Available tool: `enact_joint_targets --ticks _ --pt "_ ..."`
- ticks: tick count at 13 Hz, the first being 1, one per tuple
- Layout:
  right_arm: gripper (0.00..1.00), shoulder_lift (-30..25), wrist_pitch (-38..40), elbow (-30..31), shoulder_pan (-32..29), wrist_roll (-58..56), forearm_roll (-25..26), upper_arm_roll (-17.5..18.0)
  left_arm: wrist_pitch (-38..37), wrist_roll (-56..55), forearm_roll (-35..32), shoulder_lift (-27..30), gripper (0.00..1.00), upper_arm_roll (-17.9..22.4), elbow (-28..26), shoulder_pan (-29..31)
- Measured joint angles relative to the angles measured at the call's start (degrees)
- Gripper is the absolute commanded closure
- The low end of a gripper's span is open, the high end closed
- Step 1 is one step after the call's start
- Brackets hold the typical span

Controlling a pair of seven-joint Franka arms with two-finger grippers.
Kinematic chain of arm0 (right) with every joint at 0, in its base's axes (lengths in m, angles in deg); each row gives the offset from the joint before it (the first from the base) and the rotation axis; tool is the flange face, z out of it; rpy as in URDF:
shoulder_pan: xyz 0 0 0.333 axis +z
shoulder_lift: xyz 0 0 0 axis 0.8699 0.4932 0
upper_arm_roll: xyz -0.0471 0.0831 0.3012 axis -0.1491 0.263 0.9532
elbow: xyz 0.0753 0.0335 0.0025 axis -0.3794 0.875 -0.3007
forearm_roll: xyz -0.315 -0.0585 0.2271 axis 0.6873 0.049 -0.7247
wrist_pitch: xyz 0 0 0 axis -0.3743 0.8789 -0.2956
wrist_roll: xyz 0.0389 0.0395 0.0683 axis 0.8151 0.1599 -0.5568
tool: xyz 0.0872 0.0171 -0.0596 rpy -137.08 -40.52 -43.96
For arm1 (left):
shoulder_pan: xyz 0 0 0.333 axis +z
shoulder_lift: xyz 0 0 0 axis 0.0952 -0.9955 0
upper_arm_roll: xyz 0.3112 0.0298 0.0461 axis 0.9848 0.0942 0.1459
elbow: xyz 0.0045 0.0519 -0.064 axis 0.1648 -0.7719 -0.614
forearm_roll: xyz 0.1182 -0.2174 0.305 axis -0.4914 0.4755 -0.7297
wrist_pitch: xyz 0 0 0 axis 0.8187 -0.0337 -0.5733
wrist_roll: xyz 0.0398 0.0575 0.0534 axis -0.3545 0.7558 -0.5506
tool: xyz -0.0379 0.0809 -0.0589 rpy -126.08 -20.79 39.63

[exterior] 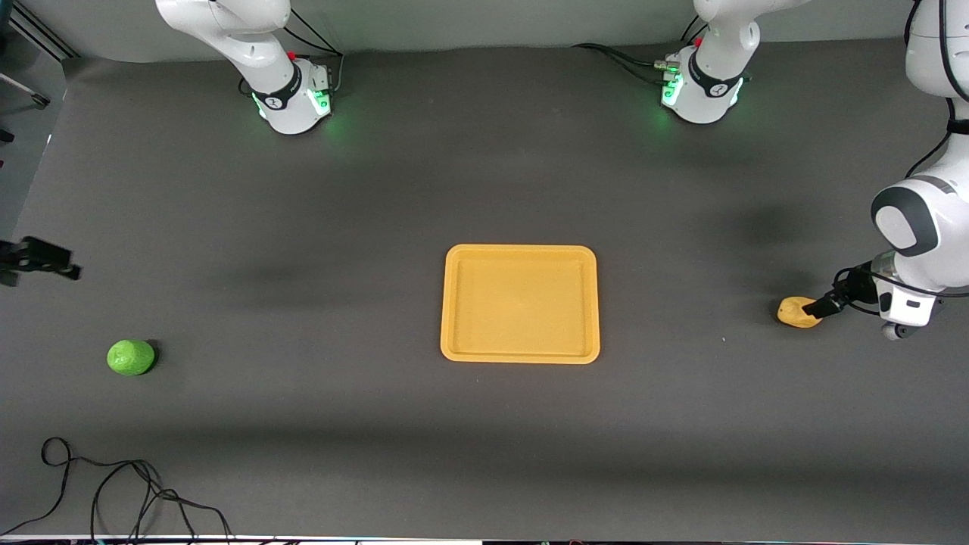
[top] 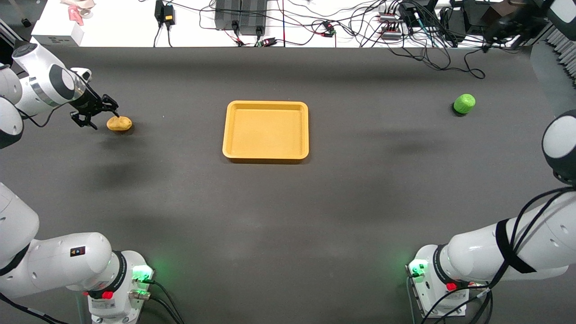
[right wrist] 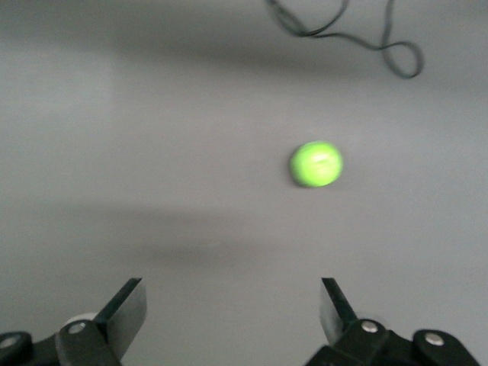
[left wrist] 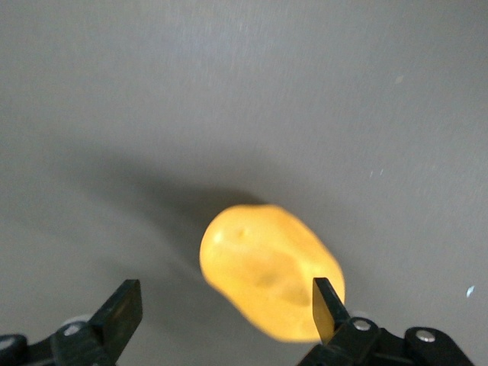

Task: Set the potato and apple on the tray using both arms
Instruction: 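Close the left gripper on the potato while the right gripper reaches the apple, then carry the potato onto the tray while the right gripper grasps the apple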

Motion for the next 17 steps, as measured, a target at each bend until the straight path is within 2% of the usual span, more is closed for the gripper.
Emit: enact_joint_targets --ticks 2,4,5,6,8,9,13,14,17 --pt "0.0 3.12 -2.99 -0.76 -1.54 -5.23 -1.39 -2.87 3.63 -0.8 0.11 -2.09 0.01 -0.18 0.16 -0.24" --pt "0.0 6.5 -3.52 -2.75 -3.76 -8.78 -4.22 -3.08 5.25 -2.28 0.35 -3.4 0.01 -1.07 0.46 -0.55" --pt "0.0 8.17 -3.68 -3.62 -4.43 -9.86 -5.69 -3.09 5.24 -3.47 0.35 -3.69 0.14 -1.6 0.47 -0.76" --pt "0.0 9.85 -3.9 -4.35 -4.71 -10.4 -6.88 -3.09 5.22 -4.56 0.35 -3.96 0.44 -2.28 0.46 -1.03" --pt "0.0 12.95 -6.76 -4.67 -4.57 -10.52 -7.66 -3.04 5.25 -6.26 0.33 -4.25 0.95 -2.97 0.45 -2.4" --pt "0.0 14.78 -8.66 -4.68 -4.5 -10.52 -7.98 -3.0 5.29 -6.39 0.28 -4.2 1.0 -2.99 0.53 -3.03" --pt "0.0 22.17 -16.56 -4.28 -4.49 -10.53 -10.04 -2.83 4.26 -6.39 -0.98 -3.32 1.0 -3.14 3.08 -3.79" --pt "0.0 23.32 -18.23 -3.91 -4.48 -10.53 -10.41 -2.72 0.72 -6.56 -1.0 -2.27 1.0 -3.3 4.68 -5.08" --pt "0.0 26.39 -20.68 -3.05 -4.34 -10.53 -13.64 -2.6 -16.75 -13.31 -1.06 1.65 1.0 -3.67 12.29 -13.07"
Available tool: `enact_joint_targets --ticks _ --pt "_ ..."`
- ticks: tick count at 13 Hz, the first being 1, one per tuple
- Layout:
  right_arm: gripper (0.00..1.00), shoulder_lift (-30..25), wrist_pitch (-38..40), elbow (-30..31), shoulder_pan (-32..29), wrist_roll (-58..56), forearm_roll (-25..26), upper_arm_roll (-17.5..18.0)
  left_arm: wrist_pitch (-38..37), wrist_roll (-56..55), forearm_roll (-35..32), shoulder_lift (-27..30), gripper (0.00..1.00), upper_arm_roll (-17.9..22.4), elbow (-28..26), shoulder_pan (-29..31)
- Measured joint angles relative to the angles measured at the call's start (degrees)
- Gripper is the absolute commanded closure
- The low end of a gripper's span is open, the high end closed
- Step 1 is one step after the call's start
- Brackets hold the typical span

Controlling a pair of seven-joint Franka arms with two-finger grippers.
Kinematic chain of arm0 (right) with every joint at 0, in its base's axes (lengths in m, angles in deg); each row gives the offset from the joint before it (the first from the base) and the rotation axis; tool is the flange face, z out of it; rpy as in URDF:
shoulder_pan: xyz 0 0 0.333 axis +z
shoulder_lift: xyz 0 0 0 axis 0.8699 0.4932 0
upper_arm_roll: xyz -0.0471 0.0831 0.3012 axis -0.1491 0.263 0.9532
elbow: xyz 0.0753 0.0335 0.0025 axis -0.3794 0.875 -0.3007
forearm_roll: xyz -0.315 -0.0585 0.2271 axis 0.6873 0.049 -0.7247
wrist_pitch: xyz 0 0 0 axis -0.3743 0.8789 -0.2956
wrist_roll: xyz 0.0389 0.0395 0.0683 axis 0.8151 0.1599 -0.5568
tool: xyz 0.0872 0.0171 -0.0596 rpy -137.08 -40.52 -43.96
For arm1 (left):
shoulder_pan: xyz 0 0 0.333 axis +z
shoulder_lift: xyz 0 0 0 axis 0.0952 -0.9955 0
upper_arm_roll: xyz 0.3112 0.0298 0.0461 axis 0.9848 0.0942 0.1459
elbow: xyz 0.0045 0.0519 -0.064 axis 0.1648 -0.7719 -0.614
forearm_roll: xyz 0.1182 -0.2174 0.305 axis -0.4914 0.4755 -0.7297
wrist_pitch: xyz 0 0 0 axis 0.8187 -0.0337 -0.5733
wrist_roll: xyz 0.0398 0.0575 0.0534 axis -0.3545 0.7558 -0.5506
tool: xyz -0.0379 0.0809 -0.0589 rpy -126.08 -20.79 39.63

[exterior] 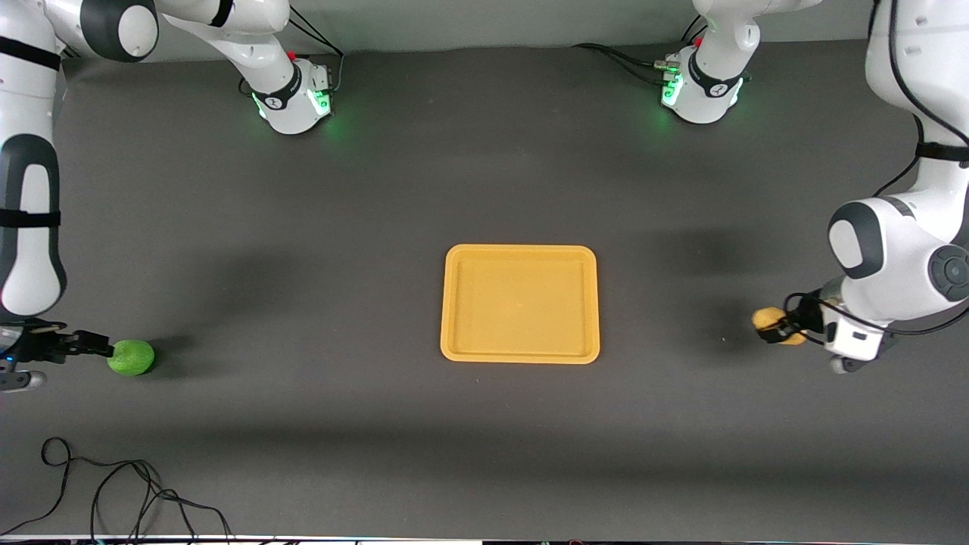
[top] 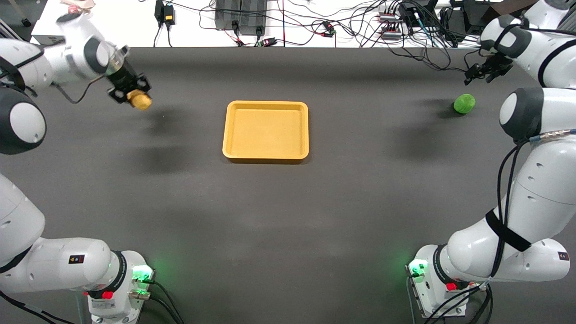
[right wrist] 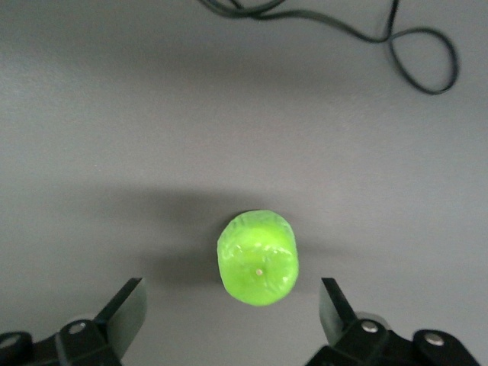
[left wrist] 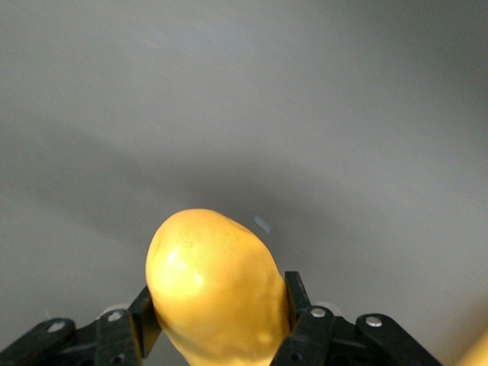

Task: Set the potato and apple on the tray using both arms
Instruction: 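Carry the potato onto the tray while the right gripper grasps the apple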

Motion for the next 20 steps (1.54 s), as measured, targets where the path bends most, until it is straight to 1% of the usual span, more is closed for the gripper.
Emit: enact_joint_targets --ticks 1,3,4,6,8,10,11,12,13,14,15,16,17,18,19,20 --pt "0.0 0.96 -0.41 0.16 0.03 0.0 -0.85 0.01 -3.69 -2.66 -0.07 0.7 1.0 -0.16 2.34 -3.66" --pt "0.0 3.06 -2.26 0.47 0.04 0.0 -1.54 0.04 -5.42 -5.85 -0.14 0.68 1.0 -0.35 3.89 -12.03" --pt "0.0 4.0 -3.09 0.53 0.0 0.0 -1.6 0.04 -4.93 -7.06 -0.15 -0.13 1.0 -0.4 3.83 -16.37" --pt "0.0 5.34 -4.84 0.64 -0.08 -0.02 -1.66 0.04 -0.53 -9.32 -0.19 -3.09 1.0 -0.41 3.81 -23.27" --pt "0.0 6.36 -6.51 0.77 -0.21 -1.83 -3.08 0.04 1.79 -9.51 -0.19 -6.48 1.0 -0.4 3.84 -26.97" --pt "0.0 7.62 -7.97 0.96 -0.52 -6.65 -7.36 0.02 2.67 -9.53 -0.19 -8.64 1.0 -0.4 4.15 -28.72" --pt "0.0 8.13 -8.2 0.98 -0.74 -8.08 -8.63 -0.01 2.68 -9.6 -0.19 -9.27 1.0 -0.4 4.46 -29.18" --pt "0.08 8.48 -8.39 0.99 -0.91 -8.73 -9.1 -0.01 2.68 -9.72 -0.19 -9.6 1.0 -0.39 4.65 -29.64" --pt "0.32 8.58 -8.55 0.98 -0.95 -9.02 -9.13 -0.01 2.68 -9.84 -0.19 -9.7 1.0 -0.39 4.72 -30.05" --pt "0.48 8.57 -8.66 0.98 -0.95 -9.41 -9.14 -0.01 2.68 -9.95 -0.19 -9.81 0.87 -0.39 4.77 -30.4" --pt "0.57 8.57 -8.72 0.98 -0.96 -10.27 -9.14 -0.01 2.67 -10.04 -0.19 -10.06 0.84 -0.39 4.91 -30.58" --pt "0.62 8.57 -8.74 0.98 -0.98 -10.97 -9.14 -0.04 2.67 -10.08 -0.19 -10.49 0.69 -0.39 5.07 -30.63" --pt "0.65 8.56 -8.74 0.97 -1.07 -11.34 -9.14 -0.07 2.67 -10.1 -0.19 -10.9 0.58 -0.36 5.15 -30.63" --pt "0.67 8.48 -8.74 0.96 -1.13 -11.46 -9.14 -0.12 2.68 -10.11 -0.18 -11.19 0.55 -0.34 5.2 -30.63" --pt "0.69 8.42 -8.72 0.94 -1.15 -11.52 -9.14 -0.23 2.68 -10.12 -0.18 -11.39 0.49 -0.34 5.29 -30.63" --pt "0.7 8.35 -8.4 0.84 -1.16 -11.56 -9.14 -0.32 2.68 -10.13 -0.17 -11.52 0.39 -0.34 5.44 -30.63"
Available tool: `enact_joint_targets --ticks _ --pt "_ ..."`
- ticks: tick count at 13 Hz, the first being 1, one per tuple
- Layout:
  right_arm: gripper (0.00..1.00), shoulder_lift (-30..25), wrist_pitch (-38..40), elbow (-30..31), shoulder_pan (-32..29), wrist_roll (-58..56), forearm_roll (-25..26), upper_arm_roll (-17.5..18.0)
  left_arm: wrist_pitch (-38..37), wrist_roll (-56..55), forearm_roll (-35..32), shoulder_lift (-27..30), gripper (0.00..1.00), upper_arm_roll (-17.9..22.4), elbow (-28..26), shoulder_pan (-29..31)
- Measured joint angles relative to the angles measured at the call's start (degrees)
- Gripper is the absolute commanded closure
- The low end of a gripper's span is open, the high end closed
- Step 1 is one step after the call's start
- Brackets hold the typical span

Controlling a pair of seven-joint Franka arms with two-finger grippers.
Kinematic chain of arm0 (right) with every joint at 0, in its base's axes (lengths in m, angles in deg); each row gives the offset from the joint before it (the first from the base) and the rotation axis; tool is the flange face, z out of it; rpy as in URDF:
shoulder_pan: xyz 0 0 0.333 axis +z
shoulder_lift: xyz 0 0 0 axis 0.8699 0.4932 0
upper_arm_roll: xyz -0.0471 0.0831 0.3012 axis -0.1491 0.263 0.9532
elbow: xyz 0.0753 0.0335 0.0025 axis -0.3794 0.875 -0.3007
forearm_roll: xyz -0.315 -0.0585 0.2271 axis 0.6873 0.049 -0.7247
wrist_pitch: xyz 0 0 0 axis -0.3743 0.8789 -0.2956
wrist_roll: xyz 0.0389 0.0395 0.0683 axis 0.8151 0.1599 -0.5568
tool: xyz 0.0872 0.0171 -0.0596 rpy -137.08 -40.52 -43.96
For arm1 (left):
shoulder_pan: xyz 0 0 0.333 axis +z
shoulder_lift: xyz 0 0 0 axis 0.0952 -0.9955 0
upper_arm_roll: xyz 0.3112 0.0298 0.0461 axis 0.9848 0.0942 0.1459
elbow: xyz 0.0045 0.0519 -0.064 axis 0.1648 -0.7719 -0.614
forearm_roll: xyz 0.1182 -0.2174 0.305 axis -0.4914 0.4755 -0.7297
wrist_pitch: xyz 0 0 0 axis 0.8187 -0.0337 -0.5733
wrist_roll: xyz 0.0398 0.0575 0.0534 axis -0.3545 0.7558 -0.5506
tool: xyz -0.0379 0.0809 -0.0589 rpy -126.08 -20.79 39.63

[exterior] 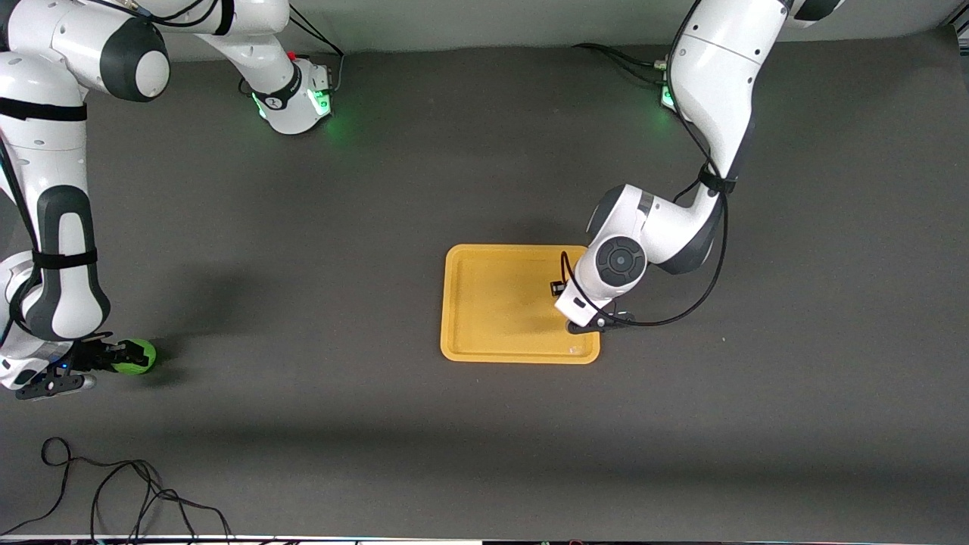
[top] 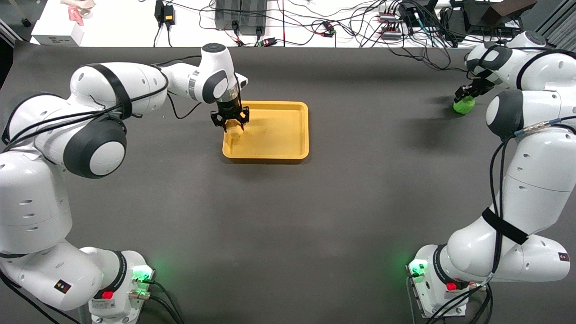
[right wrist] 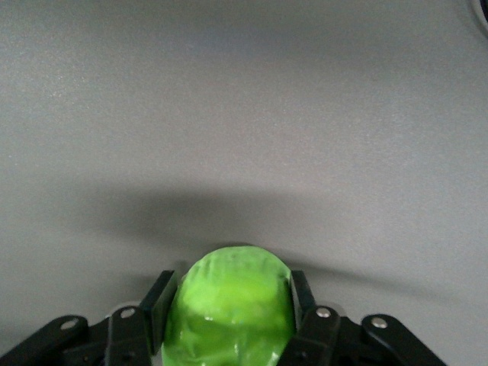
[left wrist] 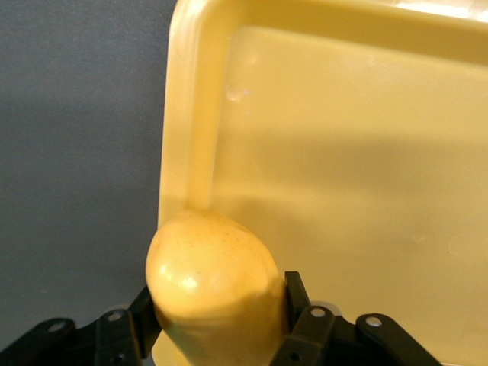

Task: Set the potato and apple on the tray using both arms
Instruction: 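Carry the potato onto the tray while the right gripper grasps the apple, then release the potato on the tray and withdraw the left gripper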

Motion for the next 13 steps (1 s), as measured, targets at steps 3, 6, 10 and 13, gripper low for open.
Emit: enact_joint_targets --ticks 3,6,10,13 --pt "0.72 -2.31 5.57 -2.65 0.37 0.16 2.5 -0.87 0.0 -0.1 0.0 -0.12 0.01 0.0 0.95 0.0" --pt "0.72 -10.12 13.94 -4.66 1.65 5.83 11.81 -1.27 0.0 -0.27 0.0 -0.17 0.01 0.02 1.23 -0.01" --pt "0.72 -24.16 28.3 -5.07 6.94 15.05 20.3 -1.35 -0.14 -0.46 0.01 0.17 0.01 0.84 2.12 0.44" --pt "0.71 -31.51 37.64 -4.62 13.14 24.94 21.83 -1.22 -5.15 -0.37 0.0 4.54 0.01 1.61 4.61 4.96"
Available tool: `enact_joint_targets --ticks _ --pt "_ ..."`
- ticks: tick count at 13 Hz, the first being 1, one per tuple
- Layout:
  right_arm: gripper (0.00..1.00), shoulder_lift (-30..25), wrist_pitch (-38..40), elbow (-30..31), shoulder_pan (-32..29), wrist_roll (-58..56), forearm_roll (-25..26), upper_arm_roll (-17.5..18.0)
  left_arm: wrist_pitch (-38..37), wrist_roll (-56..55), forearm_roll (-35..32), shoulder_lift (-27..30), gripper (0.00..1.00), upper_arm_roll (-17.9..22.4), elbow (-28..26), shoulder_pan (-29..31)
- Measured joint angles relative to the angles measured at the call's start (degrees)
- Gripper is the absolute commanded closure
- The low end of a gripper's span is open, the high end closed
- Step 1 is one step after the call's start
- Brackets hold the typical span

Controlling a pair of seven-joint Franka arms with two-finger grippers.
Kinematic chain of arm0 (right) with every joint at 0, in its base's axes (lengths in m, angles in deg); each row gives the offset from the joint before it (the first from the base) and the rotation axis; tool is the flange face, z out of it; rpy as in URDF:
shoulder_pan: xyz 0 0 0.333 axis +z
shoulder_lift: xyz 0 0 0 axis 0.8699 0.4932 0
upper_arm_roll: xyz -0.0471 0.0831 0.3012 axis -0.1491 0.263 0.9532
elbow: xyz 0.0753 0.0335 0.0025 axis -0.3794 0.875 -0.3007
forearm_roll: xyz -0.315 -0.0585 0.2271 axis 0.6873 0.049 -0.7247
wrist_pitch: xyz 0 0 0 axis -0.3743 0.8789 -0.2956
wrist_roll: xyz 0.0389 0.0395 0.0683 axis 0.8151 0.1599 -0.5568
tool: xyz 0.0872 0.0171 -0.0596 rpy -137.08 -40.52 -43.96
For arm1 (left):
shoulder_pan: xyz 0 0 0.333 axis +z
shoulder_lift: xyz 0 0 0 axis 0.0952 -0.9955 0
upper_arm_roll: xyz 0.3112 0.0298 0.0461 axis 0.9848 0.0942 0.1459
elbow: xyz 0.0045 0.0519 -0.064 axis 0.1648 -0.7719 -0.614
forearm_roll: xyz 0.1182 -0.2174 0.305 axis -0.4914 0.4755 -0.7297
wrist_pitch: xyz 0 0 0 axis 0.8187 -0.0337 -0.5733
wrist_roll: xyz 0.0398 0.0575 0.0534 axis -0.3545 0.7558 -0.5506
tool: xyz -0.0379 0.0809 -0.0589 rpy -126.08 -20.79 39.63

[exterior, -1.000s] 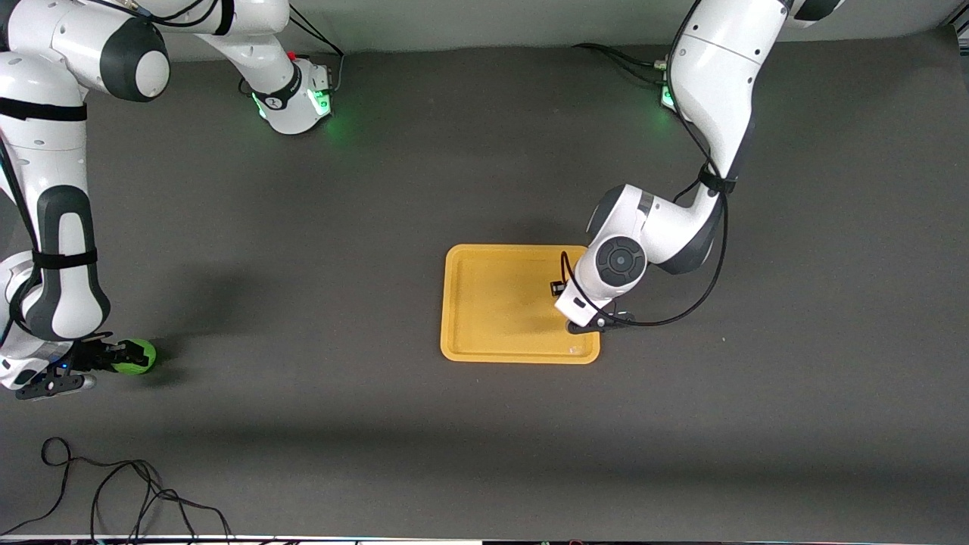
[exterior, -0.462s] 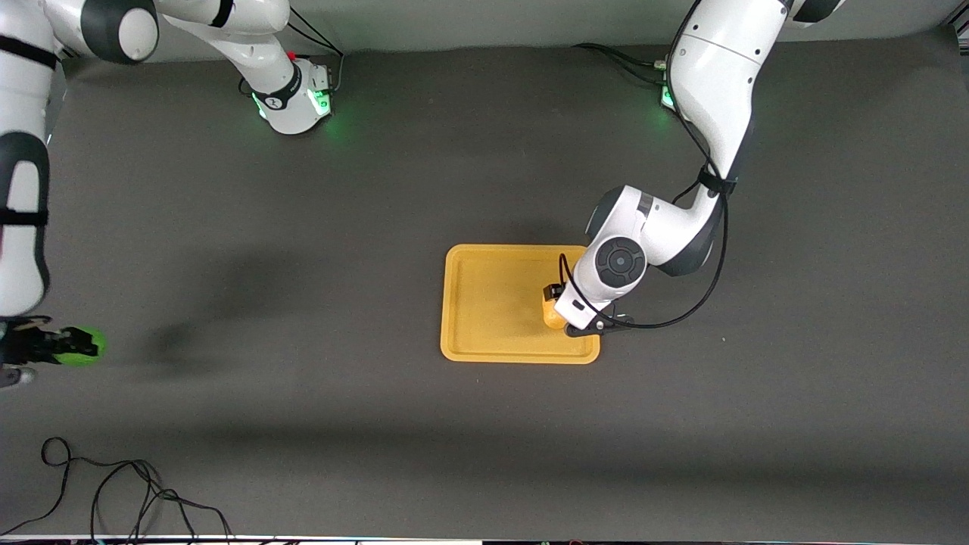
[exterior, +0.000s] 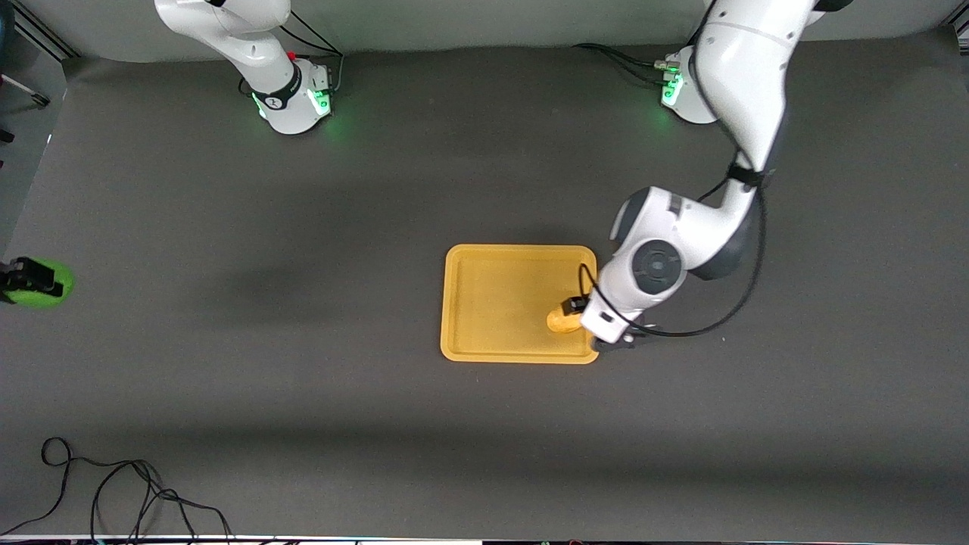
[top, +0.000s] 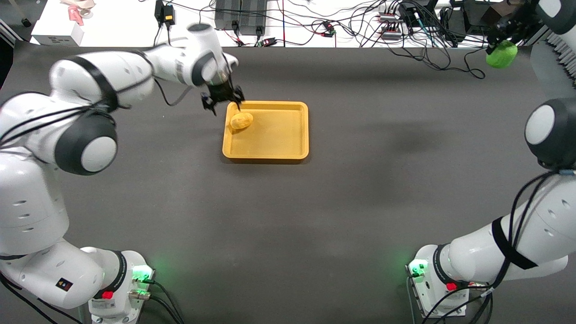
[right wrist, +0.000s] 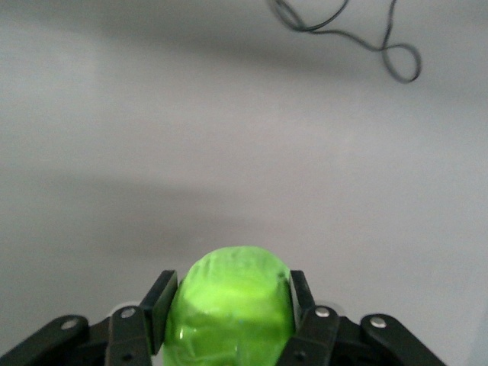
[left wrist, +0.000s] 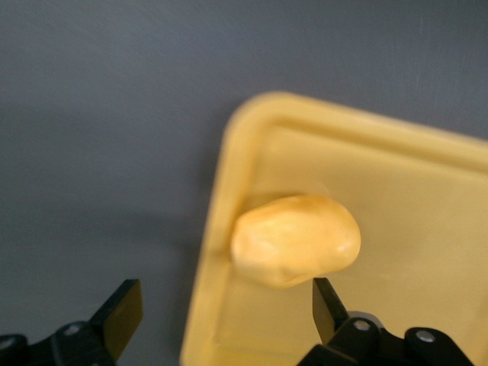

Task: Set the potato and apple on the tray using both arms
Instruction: 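Release the potato on the tray and withdraw the left gripper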

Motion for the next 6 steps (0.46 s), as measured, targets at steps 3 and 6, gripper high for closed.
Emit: enact_joint_targets --ticks 3,6 --pt "0.71 -2.22 2.53 1.41 9.86 13.53 -0.06 0.32 -11.27 1.52 -0.02 6.58 0.0 0.28 6.11 8.75" --pt "0.71 -2.35 2.16 1.48 23.41 31.3 -0.17 0.75 -21.77 6.44 -0.17 9.24 0.0 0.54 13.96 18.03"
